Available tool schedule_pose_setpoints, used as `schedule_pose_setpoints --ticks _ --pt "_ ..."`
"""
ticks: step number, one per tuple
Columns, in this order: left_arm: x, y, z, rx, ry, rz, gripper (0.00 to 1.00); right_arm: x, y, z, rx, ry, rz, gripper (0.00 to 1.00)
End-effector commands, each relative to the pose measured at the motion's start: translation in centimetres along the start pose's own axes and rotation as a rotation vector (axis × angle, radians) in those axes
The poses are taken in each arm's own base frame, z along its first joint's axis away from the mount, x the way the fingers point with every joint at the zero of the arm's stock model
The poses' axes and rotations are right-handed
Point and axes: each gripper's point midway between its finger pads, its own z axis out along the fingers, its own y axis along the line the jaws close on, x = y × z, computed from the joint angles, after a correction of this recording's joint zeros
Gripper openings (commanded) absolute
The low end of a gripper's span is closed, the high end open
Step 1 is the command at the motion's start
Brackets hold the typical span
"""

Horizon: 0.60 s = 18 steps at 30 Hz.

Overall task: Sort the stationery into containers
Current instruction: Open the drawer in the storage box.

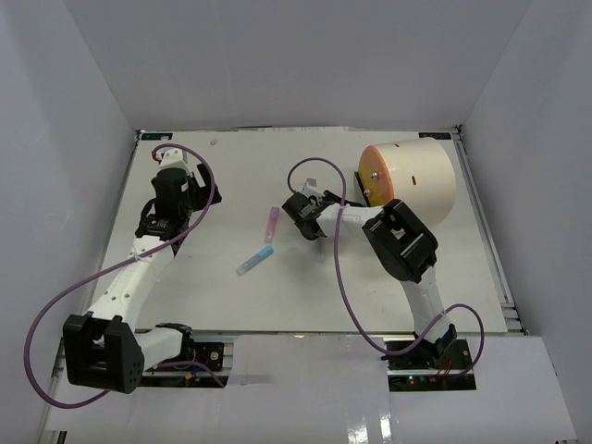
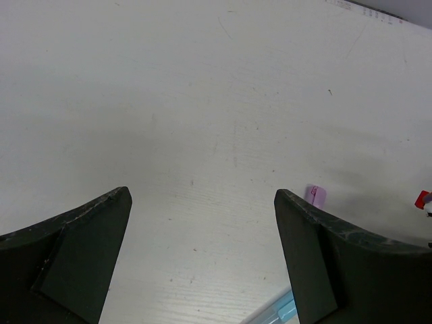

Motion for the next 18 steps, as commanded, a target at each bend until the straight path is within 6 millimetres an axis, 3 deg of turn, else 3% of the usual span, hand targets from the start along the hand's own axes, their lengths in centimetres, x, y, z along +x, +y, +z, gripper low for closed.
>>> schedule_pose_setpoints --ticks 1,10,18 --pt "-0.8 -0.3 -0.5 0.025 -0.030 -0.018 0.98 -2.3 -1.7 -2.3 -0.014 -0.076 0.095 0.10" --pt "-0.7 -0.2 -0.4 0.026 -0.025 -0.020 0.98 -3.6 0.0 -4.2 -0.052 -0.132 0.068 0.13" --pt "-0.6 -0.4 -0.3 0.041 -0.018 -0.021 0.98 -4.6 0.0 -5.5 -0.079 -0.172 0.096 0.16"
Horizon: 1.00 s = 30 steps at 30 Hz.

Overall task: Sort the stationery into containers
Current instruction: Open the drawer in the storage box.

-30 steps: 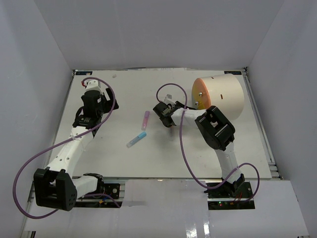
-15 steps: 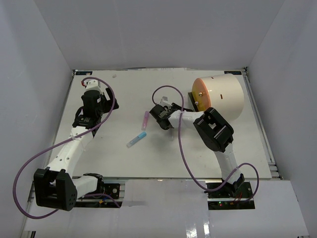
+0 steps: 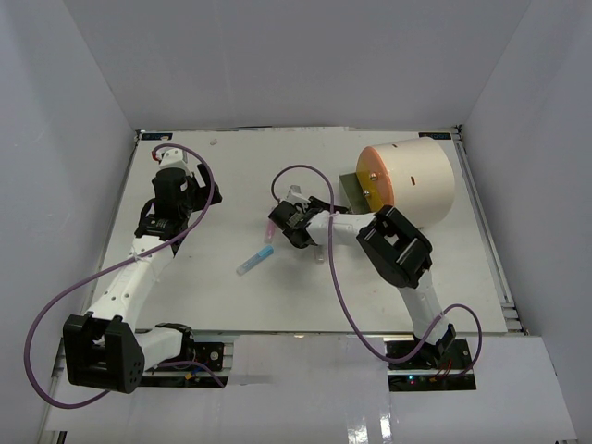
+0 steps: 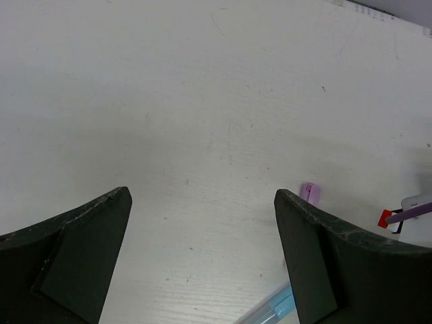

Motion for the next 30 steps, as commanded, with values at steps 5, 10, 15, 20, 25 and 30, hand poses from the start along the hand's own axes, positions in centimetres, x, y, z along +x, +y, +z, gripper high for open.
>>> schedule_pose_setpoints --ticks 5,10,15,20,25,30 --pt "-0.7 -0.3 -0.4 0.026 -0.025 -0.017 0.98 -2.9 -1.8 -2.4 -0.044 -0.089 0.125 0.18" --pt "-0.7 -0.3 -0.3 0.029 -0.024 -0.019 0.98 -3.1 -2.0 -2.8 -0.057 -0.099 0.143 0.23" --pt "-0.7 -0.4 -0.4 0.033 -0.023 -0.021 0.98 -3.4 -2.4 -3.6 -0.090 -0.112 0.164 0.29" --pt "-0.6 -0.5 -0.3 0.038 -0.019 -0.019 0.98 -3.8 -3.0 -4.5 -0.117 -0.142 0.184 0.37" --pt "-0.6 -0.5 -0.3 0.040 -0.017 -0.021 0.98 -4.0 -2.8 -4.8 -0.145 -0.154 0.193 0.44" --pt "-0.6 -0.5 -0.3 0.041 -0.015 -0.023 0.98 -3.8 -2.4 -5.0 -0.162 -0.149 0.204 0.45"
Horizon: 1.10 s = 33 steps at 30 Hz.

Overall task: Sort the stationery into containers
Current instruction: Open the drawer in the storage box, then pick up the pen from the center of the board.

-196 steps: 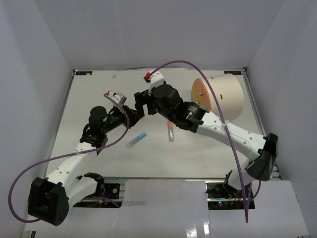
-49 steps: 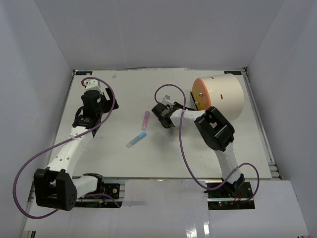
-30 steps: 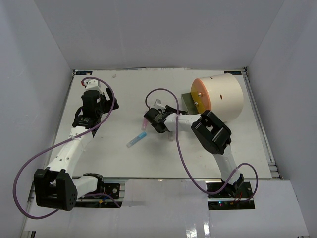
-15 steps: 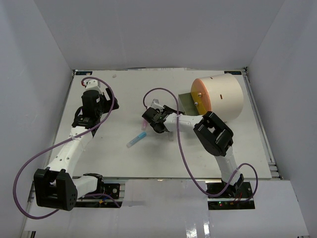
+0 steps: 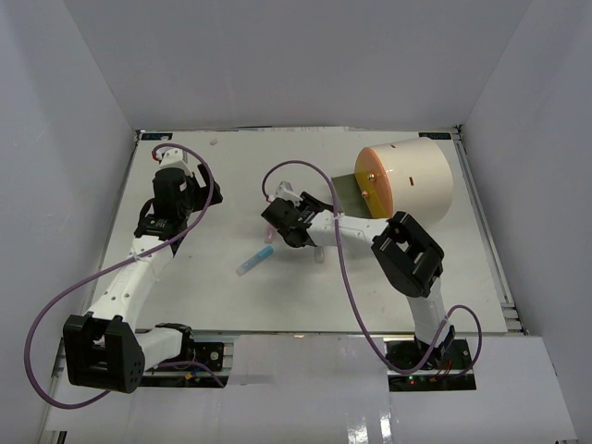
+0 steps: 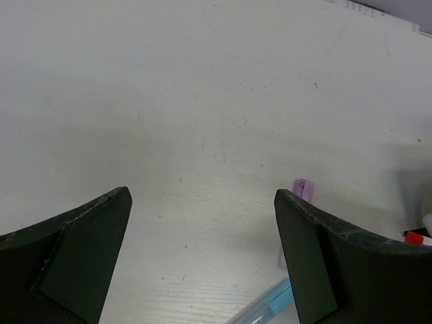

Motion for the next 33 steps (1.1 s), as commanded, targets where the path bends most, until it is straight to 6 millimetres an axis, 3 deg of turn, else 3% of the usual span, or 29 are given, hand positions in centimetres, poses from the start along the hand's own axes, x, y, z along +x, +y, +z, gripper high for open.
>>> schedule_pose_setpoints --ticks 1,6,13,22,33 --pt "-0.7 -0.1 -0.3 0.014 -0.027 -0.013 0.98 -1.6 -1.4 -1.4 -0.019 -0.042 0.099 0.45" --pt "-0.8 -0.1 -0.4 0.010 -0.029 -0.015 0.98 -2.9 -0.9 -3.3 -0.176 -0.085 0.264 0.54" --pt "-0.9 0.1 -0.3 0.005 -0.033 -0.015 0.98 -4.4 2.5 -6.2 -0.458 -0.115 0.466 0.63" --pt "-0.9 -0.1 -0.5 0.015 -0.033 -0.017 0.98 -0.8 7.0 -5.3 -0.588 0.027 0.645 0.64" --pt "-0.9 0.0 -0.5 0.013 -0.032 -0.014 0.98 1.8 9.8 -4.2 -0.640 0.096 0.719 0.62"
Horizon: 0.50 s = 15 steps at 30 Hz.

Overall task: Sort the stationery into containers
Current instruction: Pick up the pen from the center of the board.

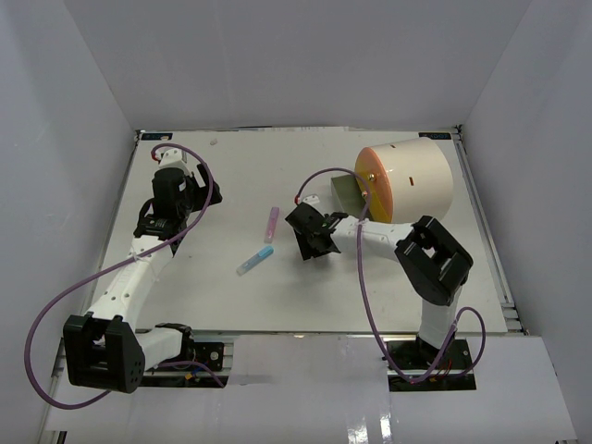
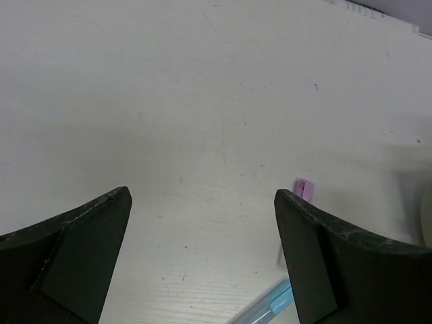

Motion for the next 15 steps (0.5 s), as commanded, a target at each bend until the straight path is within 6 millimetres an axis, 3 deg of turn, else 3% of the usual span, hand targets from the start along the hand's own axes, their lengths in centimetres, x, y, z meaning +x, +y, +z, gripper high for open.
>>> schedule_pose_setpoints --ticks 1,5,10,12,15 --pt "-0.8 -0.1 -0.5 0.013 -0.032 -0.009 0.98 -1.2 1.1 -0.4 -0.073 -0.048 0.091 0.61" --pt "-0.8 -0.1 -0.4 0.010 -0.030 -0.009 0.98 -0.7 1.5 0.0 -0.099 -0.041 0.089 0.54" --pt "-0.8 -0.1 -0.4 0.012 -0.029 -0.007 0.98 -1.1 1.8 -0.3 -0.125 -0.055 0.068 0.33" --pt "-0.8 -0.1 -0.4 0.011 -0.031 -0.007 0.98 -2.3 1.6 -1.3 -0.121 -0.088 0.068 0.25" --pt "-0.7 -0.1 -0.4 0.011 -0.028 -0.004 0.98 -4.2 0.2 -3.4 -0.079 -0.140 0.047 0.23"
